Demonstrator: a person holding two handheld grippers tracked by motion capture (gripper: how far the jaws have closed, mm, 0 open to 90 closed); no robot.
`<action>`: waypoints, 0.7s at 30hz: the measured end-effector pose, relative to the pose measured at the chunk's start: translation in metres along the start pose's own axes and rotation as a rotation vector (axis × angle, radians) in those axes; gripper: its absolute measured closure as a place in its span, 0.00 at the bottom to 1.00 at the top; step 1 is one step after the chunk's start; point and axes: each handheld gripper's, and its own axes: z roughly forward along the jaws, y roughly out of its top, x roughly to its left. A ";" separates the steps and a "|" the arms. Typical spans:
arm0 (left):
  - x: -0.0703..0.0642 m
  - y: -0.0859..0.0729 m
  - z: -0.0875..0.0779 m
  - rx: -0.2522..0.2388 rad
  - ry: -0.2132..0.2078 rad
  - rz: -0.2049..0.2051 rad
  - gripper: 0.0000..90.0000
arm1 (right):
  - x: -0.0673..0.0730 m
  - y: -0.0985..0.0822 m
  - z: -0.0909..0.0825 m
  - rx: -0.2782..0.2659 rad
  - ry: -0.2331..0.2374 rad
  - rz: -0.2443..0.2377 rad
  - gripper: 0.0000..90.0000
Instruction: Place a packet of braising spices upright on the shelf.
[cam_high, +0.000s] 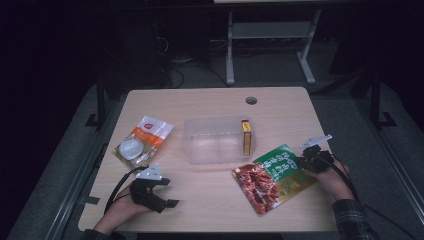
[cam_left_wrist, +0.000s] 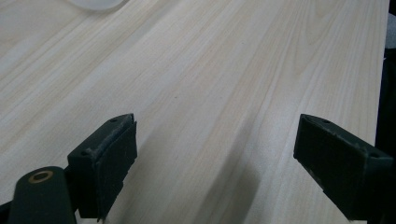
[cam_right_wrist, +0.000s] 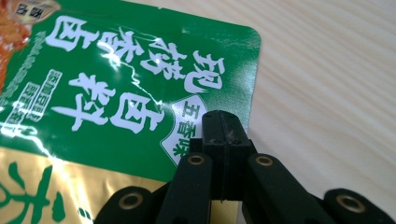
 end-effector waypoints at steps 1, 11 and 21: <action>0.000 0.000 0.000 0.000 0.000 -0.001 0.14 | 0.003 0.000 -0.001 0.003 0.007 -0.003 1.00; 0.001 0.000 -0.002 -0.001 0.017 0.003 0.15 | 0.039 0.002 -0.005 0.022 0.067 -0.099 1.00; 0.001 0.000 -0.002 0.001 0.025 0.008 0.15 | 0.090 0.008 -0.006 0.033 0.153 -0.213 1.00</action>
